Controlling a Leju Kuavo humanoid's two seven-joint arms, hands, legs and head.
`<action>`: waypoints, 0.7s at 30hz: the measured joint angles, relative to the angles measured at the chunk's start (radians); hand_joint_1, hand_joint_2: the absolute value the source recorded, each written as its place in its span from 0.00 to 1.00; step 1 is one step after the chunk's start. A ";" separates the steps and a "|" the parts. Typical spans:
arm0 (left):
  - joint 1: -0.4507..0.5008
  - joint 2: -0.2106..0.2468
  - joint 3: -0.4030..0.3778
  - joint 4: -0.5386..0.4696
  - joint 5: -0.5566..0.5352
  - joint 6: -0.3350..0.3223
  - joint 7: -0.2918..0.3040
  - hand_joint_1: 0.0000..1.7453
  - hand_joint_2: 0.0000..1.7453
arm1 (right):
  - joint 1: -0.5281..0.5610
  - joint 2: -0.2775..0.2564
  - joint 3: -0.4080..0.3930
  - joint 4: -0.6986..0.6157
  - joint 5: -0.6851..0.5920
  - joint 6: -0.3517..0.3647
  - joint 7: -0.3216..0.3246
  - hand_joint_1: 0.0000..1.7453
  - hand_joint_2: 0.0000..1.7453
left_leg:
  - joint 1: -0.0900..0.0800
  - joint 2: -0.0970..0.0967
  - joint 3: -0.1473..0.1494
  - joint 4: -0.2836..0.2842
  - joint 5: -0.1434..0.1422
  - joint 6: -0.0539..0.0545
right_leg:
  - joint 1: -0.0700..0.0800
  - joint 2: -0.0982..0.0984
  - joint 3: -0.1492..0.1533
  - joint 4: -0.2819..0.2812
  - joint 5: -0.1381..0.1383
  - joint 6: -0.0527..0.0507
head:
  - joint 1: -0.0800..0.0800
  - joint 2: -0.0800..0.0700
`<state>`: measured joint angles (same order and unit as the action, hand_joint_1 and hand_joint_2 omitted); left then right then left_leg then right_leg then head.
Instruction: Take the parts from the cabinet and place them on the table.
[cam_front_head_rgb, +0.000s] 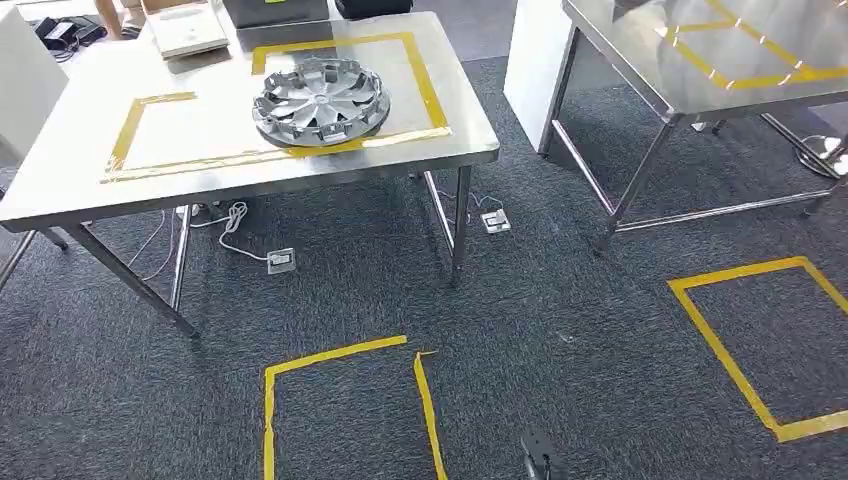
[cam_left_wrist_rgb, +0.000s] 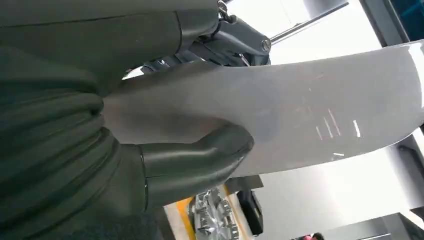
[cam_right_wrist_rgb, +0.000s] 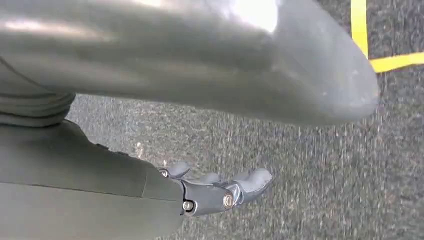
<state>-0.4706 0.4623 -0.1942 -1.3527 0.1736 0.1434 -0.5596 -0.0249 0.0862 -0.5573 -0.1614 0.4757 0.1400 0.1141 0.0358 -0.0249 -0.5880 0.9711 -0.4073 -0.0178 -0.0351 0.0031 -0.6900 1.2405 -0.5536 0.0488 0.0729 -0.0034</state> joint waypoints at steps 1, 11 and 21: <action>0.002 0.000 0.001 -0.001 0.000 0.000 0.000 1.00 1.00 | 0.000 0.000 0.000 0.000 0.000 -0.002 0.000 0.00 0.00 | 0.009 -0.001 -0.004 0.012 -0.006 -0.010 | -0.007 0.000 0.037 -0.075 0.043 0.008 | 0.002 0.000; 0.006 0.002 0.018 -0.013 -0.019 -0.009 -0.006 1.00 1.00 | -0.005 0.011 0.000 0.001 0.003 -0.006 0.000 0.00 0.00 | 0.011 0.019 -0.090 0.196 -0.107 -0.061 | -0.003 0.005 0.093 -0.175 0.059 -0.061 | 0.008 0.000; 0.020 0.004 0.035 -0.018 -0.033 -0.018 -0.008 1.00 1.00 | -0.005 0.016 -0.001 0.001 0.006 -0.006 -0.001 0.00 0.00 | -0.035 0.028 -0.058 0.081 -0.023 0.001 | 0.018 -0.001 0.122 -0.181 0.030 -0.053 | 0.004 0.000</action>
<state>-0.4504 0.4662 -0.1591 -1.3710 0.1408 0.1251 -0.5680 -0.0300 0.1026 -0.5581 -0.1606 0.4818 0.1339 0.1133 0.0005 0.0033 -0.6457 1.0519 -0.4306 -0.0170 -0.0166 0.0016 -0.5679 1.0591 -0.5232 -0.0044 0.0764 -0.0034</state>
